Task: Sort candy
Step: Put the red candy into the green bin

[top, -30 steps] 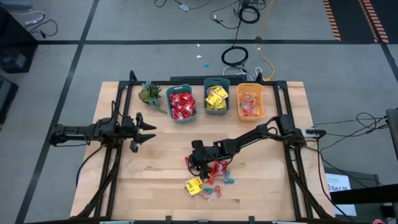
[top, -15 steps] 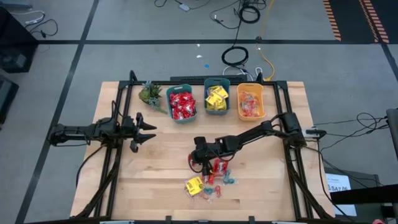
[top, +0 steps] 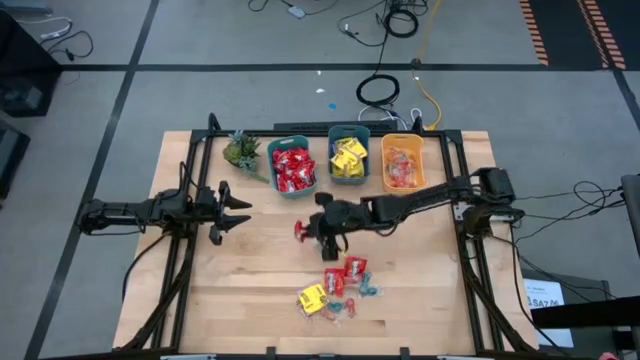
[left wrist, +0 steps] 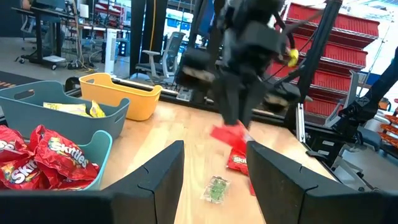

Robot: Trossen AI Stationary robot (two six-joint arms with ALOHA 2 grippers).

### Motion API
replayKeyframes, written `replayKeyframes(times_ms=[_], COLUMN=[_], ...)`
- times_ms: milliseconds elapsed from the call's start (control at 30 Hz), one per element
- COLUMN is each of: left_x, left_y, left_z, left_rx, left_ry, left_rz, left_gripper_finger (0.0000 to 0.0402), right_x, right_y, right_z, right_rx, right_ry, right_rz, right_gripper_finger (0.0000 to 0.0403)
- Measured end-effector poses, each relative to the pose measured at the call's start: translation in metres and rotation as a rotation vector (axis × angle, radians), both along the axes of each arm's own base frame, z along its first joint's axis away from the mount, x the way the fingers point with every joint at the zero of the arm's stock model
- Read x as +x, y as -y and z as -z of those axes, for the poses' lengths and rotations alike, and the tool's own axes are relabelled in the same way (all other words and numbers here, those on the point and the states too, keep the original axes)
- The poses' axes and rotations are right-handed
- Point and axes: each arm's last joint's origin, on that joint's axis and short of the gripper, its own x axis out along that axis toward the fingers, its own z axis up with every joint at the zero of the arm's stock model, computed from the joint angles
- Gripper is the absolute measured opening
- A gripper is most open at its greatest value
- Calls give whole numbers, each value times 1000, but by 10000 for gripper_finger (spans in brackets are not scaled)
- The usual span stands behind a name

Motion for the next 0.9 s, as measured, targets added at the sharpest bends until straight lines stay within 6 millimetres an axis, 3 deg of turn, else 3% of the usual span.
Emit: replayKeyframes(times_ms=[167,467,700,900], left_x=[0,0,0,0], left_y=[0,0,0,0], left_z=[0,0,0,0], left_rx=[0,0,0,0], left_ry=[0,0,0,0], left_rz=[0,0,0,0], left_gripper_finger=[183,183,183,183], right_x=[0,24,47,50], right_y=[28,94,142,170], right_z=[-26,-65,-53,-32], right_rx=[-2,25,16,113], right_ry=[70,199,205,183], right_rz=[82,260,509,685], right_gripper_finger=[17,17,24,75])
